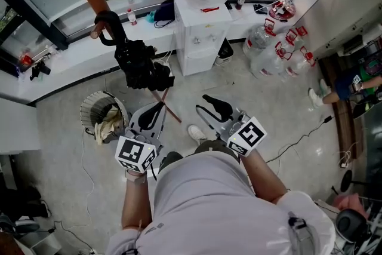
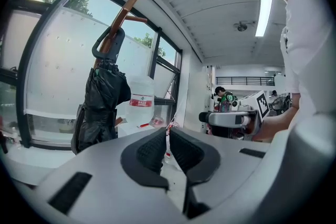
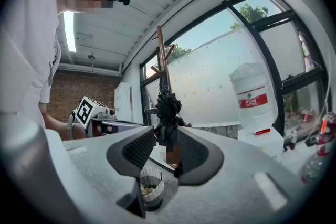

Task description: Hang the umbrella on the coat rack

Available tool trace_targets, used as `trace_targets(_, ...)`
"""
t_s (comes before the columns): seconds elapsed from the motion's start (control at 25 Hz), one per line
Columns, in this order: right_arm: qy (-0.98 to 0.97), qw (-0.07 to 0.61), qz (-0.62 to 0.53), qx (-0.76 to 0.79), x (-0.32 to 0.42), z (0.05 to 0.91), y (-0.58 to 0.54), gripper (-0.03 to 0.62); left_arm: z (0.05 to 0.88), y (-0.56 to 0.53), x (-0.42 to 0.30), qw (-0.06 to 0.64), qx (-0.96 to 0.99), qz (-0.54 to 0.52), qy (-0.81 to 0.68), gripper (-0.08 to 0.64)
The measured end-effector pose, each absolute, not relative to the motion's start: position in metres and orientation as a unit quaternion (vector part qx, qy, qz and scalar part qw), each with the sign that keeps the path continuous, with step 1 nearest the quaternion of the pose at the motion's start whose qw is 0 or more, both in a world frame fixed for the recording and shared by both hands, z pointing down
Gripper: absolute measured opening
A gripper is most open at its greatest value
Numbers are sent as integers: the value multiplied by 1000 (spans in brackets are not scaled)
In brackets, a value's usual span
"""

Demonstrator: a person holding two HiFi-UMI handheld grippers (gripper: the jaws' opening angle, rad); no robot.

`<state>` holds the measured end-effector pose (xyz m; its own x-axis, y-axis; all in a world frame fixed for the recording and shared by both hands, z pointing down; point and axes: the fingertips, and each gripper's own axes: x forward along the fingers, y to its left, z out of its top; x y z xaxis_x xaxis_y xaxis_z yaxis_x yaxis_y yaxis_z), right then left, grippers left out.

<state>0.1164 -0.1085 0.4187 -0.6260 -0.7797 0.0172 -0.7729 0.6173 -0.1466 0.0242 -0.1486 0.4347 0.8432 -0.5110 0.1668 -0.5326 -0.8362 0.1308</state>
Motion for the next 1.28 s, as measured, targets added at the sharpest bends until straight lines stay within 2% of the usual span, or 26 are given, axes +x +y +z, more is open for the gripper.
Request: trace_targets(1.28, 888, 4, -102, -447, 132, 454, -112, 141, 463, -144, 19, 119, 941, 79, -305, 5)
